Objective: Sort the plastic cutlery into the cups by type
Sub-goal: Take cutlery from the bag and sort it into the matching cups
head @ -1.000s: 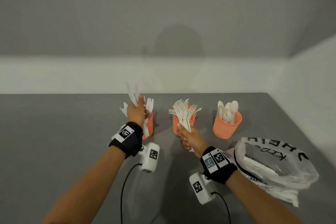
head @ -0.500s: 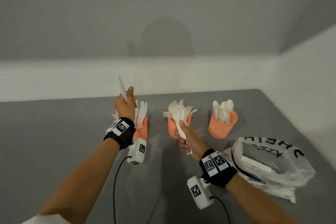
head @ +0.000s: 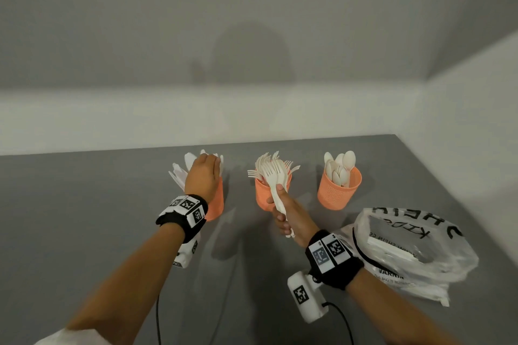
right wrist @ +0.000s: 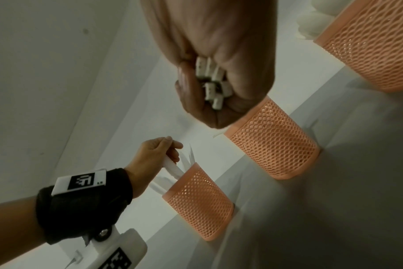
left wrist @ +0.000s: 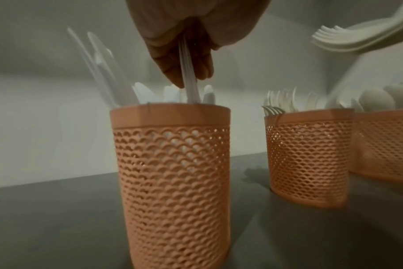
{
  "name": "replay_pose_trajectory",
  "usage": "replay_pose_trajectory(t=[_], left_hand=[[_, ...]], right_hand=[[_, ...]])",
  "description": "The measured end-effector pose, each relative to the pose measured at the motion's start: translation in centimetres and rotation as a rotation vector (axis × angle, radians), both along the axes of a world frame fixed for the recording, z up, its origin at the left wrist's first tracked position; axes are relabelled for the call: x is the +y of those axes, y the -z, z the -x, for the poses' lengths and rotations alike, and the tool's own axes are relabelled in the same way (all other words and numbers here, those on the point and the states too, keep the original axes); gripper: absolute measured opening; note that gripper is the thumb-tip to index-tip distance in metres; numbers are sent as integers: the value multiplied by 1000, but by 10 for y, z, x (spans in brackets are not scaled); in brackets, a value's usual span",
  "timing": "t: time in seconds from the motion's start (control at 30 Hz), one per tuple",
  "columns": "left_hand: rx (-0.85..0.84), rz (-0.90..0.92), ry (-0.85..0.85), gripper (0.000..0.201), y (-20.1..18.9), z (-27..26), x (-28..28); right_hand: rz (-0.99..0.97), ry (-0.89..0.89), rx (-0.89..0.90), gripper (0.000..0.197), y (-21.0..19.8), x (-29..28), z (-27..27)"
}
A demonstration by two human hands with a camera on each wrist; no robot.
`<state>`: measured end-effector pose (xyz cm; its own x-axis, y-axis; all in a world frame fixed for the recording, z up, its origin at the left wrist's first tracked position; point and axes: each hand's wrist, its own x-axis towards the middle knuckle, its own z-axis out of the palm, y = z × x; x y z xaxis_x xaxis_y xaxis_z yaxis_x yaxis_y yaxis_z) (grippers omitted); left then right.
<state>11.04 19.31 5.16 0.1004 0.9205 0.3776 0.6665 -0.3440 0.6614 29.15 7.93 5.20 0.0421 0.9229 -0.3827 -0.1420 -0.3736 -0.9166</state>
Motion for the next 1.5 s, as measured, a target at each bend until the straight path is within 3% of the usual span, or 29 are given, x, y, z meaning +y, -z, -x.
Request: replay_pose_trajectory(t=[0.17, 0.23, 0.3, 0.4, 0.5, 0.63, 0.9, 1.0, 1.17, 1.27, 1.4, 1.5], left_hand=[[245, -100, 4, 38, -4, 3, -5], [201, -235, 4, 36, -16, -4, -11], [35, -252, 27, 32, -31, -18, -25], [-280, -81, 67, 20, -43, -41, -47], [-404, 183, 66, 12, -38, -64, -64], [-526, 524, 115, 37, -21, -86, -81], [-675, 645, 160, 34, -20, -95, -91], [-697, 604, 119, 31, -20, -97, -94], [-883, 496, 10, 22, -21, -93, -91], [-852, 488, 27, 18, -25, -93, -94], [-760, 712, 124, 44, -28, -96, -100], [-771, 826, 150, 40, -26, -102, -105]], right_hand=[[24, 72, 111, 43, 2, 0, -2], [-5, 90, 109, 40, 4, -1, -2], [-35, 108, 109, 37, 5, -2, -3], [-91, 124, 123, 35, 5, -4, 0], [-168, 138, 125, 35, 3, -7, 4], [-228, 163, 73, 39, -2, -11, 7], [-299, 189, -3, 37, 0, -24, 2], [-308, 216, 15, 37, 4, -26, 1], [-256, 240, 29, 24, 6, -28, -6], [-261, 273, -49, 23, 8, -29, -9], [-255, 234, -93, 31, 8, -29, -11], [-187, 184, -15, 42, 6, -28, -12]])
